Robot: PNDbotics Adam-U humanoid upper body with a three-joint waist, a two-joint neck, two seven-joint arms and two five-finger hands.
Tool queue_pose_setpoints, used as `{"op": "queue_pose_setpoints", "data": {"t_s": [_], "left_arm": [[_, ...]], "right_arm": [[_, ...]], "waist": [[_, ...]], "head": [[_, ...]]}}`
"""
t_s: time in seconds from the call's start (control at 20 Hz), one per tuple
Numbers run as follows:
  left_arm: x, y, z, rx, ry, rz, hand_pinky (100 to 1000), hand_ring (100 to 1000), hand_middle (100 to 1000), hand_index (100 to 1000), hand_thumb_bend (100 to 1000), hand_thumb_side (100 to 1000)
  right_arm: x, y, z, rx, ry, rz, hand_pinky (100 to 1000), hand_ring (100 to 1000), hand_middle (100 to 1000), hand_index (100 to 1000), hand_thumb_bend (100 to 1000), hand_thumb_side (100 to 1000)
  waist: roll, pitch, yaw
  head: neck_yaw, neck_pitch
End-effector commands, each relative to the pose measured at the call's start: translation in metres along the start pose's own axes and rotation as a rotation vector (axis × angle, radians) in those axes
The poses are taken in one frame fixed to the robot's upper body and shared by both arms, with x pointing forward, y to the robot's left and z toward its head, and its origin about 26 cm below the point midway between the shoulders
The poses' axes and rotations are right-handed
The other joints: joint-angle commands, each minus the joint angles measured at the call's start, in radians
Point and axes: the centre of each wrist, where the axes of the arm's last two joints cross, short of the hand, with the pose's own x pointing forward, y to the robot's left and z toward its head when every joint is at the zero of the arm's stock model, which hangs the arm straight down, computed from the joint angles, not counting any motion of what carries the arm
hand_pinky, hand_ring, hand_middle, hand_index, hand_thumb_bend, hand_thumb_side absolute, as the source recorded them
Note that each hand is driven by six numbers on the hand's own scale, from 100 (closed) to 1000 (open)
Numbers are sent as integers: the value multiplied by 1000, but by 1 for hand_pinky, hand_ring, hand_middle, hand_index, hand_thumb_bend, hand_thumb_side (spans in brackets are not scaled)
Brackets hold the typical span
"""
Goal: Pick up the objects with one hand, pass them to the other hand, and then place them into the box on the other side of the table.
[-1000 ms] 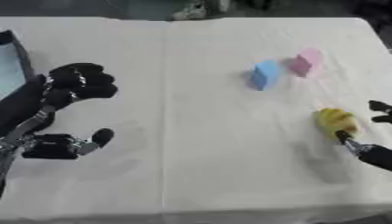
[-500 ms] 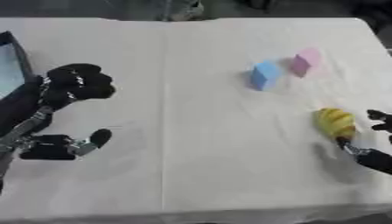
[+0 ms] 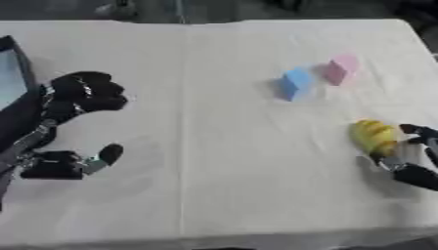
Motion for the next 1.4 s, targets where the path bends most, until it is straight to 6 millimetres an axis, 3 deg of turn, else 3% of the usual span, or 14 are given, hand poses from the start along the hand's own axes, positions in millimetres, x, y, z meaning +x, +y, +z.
{"op": "queue_pose_setpoints", "data": {"t_s": [0.05, 0.45, 0.9, 1.15, 1.4], "left_arm": [[1, 7, -3, 7, -22, -18, 881, 794, 713, 878, 254, 100], [1, 8, -3, 7, -24, -18, 881, 794, 714, 879, 253, 100], [1, 8, -3, 7, -25, -18, 880, 794, 714, 879, 245, 100], [1, 8, -3, 7, -23, -19, 878, 794, 714, 879, 245, 100], [0, 9, -2, 6, -22, -24, 875, 793, 714, 879, 254, 100]], "right_arm": [[-2, -17, -3, -14, -13, 51, 916, 806, 831, 888, 421, 480], [2, -17, -8, -12, -38, 82, 905, 795, 789, 830, 348, 441], [7, -18, -9, -86, -46, 156, 858, 685, 580, 635, 100, 218], [12, -21, -9, -237, -57, 196, 822, 578, 469, 504, 100, 120], [35, -27, -9, -432, -140, 205, 806, 534, 438, 467, 100, 107]], "waist": [[-1, -17, 1], [-3, -17, 6], [-2, -18, 8], [-1, -19, 6], [0, -18, 4]], "head": [[-4, -2], [-4, -2], [-2, -2], [0, -2], [5, -2]]}}
